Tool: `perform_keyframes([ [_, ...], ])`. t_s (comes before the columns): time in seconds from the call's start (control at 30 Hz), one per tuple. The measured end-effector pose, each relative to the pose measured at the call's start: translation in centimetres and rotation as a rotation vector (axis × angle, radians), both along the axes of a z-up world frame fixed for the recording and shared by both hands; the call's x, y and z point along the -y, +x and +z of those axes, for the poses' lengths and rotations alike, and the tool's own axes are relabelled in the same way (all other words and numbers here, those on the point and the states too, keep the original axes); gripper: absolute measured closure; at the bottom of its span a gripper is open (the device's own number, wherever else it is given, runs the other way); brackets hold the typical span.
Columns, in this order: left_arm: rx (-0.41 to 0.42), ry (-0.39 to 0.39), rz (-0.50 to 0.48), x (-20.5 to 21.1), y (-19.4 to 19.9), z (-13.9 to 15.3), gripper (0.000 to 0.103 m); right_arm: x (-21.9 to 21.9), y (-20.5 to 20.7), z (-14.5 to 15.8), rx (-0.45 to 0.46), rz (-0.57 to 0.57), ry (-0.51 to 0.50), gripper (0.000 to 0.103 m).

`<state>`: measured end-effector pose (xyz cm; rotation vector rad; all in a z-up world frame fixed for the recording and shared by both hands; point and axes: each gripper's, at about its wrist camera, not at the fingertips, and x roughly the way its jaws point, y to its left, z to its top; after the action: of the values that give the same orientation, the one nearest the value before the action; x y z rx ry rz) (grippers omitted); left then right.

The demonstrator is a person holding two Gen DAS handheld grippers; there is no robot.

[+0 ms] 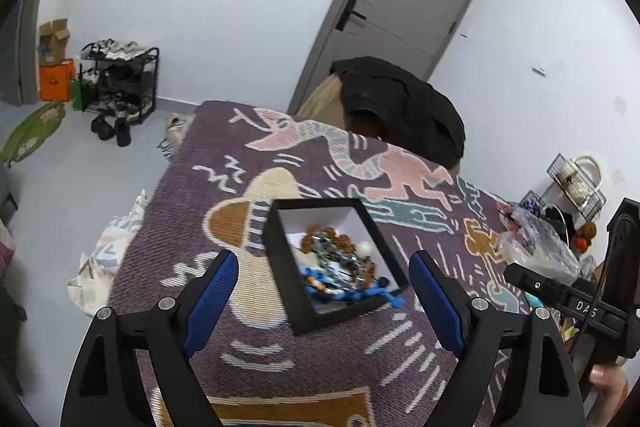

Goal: Organize jewelry

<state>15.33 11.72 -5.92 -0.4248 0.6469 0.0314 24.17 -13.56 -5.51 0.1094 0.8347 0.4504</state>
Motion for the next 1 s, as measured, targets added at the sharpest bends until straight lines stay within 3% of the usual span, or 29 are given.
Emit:
perform_keyframes([
  [0.6,-0.033,0.113,-0.202,10.0,2.1,-0.6,0.016,8.8,-0.2,-4.8,-0.08,-0.137,0.065,0.041],
  [0.7,-0.043,0.135,-0.237,11.6,2.9,-0.8,0.021,9.7,-0.2,-5.4,-0.088,-0.146,0.07,0.041],
  [1.0,-0.094,0.182,-0.321,15.7,5.4,-1.8,0.051,12.2,0.1,-6.4,-0.111,-0.169,0.123,0.041],
])
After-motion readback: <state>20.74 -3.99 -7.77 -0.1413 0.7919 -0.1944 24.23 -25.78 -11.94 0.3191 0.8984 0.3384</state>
